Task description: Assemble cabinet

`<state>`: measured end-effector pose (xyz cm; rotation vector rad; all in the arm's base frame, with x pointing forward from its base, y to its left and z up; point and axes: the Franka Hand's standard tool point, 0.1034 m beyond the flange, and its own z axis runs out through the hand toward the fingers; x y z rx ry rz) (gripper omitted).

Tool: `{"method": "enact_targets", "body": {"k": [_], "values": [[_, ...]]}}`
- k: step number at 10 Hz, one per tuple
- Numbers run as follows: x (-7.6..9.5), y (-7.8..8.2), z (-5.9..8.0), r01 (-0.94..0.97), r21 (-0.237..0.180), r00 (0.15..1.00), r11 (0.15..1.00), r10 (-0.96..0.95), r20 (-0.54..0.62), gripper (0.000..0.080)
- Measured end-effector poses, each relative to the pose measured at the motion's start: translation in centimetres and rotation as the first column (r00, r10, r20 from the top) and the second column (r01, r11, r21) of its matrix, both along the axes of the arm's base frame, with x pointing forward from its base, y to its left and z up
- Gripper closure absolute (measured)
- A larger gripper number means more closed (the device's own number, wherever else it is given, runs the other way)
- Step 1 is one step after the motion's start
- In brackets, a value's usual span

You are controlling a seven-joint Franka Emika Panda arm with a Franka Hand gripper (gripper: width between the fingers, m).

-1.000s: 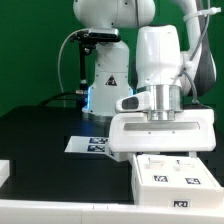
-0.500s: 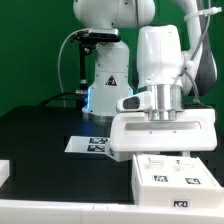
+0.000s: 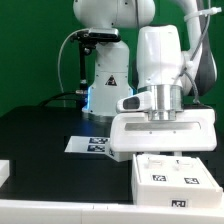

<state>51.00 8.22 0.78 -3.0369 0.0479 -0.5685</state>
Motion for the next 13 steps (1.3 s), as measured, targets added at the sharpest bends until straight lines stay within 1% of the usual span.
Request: {"method": "enact_targets", "body": {"k": [1,2,3,4,5,7,8,9,10,11,12,13], "values": [[0.0,0.0,0.9,-0.015,0.004,0.999,1.000,0.015,-0.045,0.0588],[0.1,0.0,2.9,-0.020,0.017,0.996,1.000,0.021,-0.088,0.0588],[0.5,0.0,4.6,-0.024,0.025,0.994,0.999,0.027,-0.106,0.0588],[0.6,0.0,5.5,-0.016,0.033,0.994,0.999,0.020,-0.110,0.0588],[0.5,0.3,6.0,0.010,0.049,0.992,0.999,-0.004,-0.126,0.0588],[0.4,0.3,5.9,0.008,0.047,0.992,0.999,-0.002,-0.127,0.0588],[0.3,0.4,6.1,0.003,0.052,0.988,0.999,0.005,-0.155,0.0588],[0.4,0.3,7.4,-0.001,0.063,0.981,0.998,0.013,-0.193,0.0588],[0.9,0.0,8.8,-0.009,0.068,0.978,0.998,0.023,-0.209,0.0588],[1.5,-0.1,9.7,-0.016,0.074,0.972,0.997,0.032,-0.231,0.0588],[2.1,0.0,10.1,-0.014,0.079,0.971,0.997,0.032,-0.237,0.0588],[1.9,-0.1,9.8,-0.014,0.076,0.972,0.997,0.031,-0.234,0.0589]]}}
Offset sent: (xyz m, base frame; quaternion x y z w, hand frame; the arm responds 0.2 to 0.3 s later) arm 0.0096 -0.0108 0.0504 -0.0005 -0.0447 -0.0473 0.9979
